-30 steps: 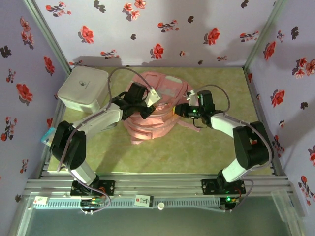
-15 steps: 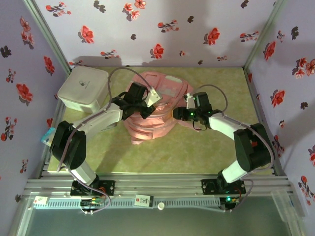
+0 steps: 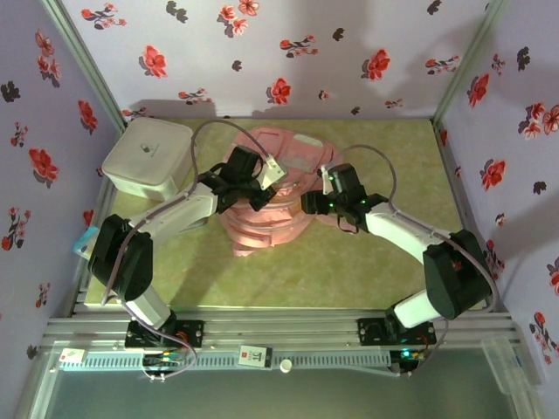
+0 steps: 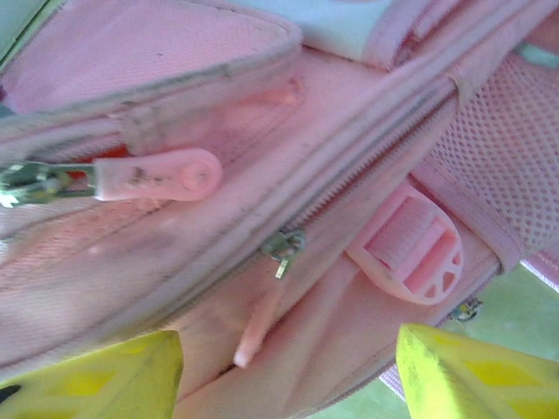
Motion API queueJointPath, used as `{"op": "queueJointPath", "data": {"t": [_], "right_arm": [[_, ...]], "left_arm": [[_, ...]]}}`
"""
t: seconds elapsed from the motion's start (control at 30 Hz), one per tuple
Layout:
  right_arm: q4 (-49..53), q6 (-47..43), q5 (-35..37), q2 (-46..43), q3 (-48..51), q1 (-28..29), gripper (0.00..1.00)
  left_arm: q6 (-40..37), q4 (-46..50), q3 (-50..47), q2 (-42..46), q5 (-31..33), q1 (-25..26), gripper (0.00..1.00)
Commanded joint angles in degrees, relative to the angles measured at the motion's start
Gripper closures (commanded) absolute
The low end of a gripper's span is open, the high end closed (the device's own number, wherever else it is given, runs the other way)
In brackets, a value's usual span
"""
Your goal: Pack books, pencil case, and school supplies into a backpack
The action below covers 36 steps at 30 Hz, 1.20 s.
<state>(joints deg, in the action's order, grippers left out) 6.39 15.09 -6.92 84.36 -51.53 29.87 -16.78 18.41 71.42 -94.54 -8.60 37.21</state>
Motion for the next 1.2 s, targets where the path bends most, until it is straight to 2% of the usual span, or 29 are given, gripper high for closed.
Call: {"op": "queueJointPath", "data": {"t": [0.0,0.13,0.27,0.4,0.57,0.83,0.93,1.17], "right_arm": [[2.78,-3.18,3.56,0.19,-2.32,0.8,0.34],[4.01,-5.86,0.77,1.61,-3.53,0.98,0.41],[4.9,-9.02,1.94,3.45,-5.35,0.89,0.59],[6.15,-10.19,2.17,6.0,-8.62,0.87,0.71],[5.52,-9.41,3.13,7.44,-10.11,0.81,0.72],[5.47,-9.12,3.39,6.33,-9.92,0.81,0.94],[5.36,-9.28,3.28,3.84,-8.38,0.55,0.98],[4.59,-9.56,-4.69,-3.26,-2.51,-0.73,1.0]], "left_arm": [[2.25,-3.22,2.91,1.82,-1.22,-0.65,1.0],[1.85,-2.57,3.38,1.97,-1.31,-0.65,1.0],[1.21,-2.16,3.16,2.56,-1.24,-0.82,1.0],[1.03,-1.99,2.77,2.95,-1.24,-0.91,1.0],[1.04,-1.99,2.17,3.39,-1.24,-0.91,1.0],[1.95,-2.33,2.36,3.05,-0.84,-1.0,1.0],[3.54,-2.47,3.0,2.15,0.42,-1.17,1.0],[6.92,-2.67,4.9,-0.26,1.91,-1.18,1.0]]}}
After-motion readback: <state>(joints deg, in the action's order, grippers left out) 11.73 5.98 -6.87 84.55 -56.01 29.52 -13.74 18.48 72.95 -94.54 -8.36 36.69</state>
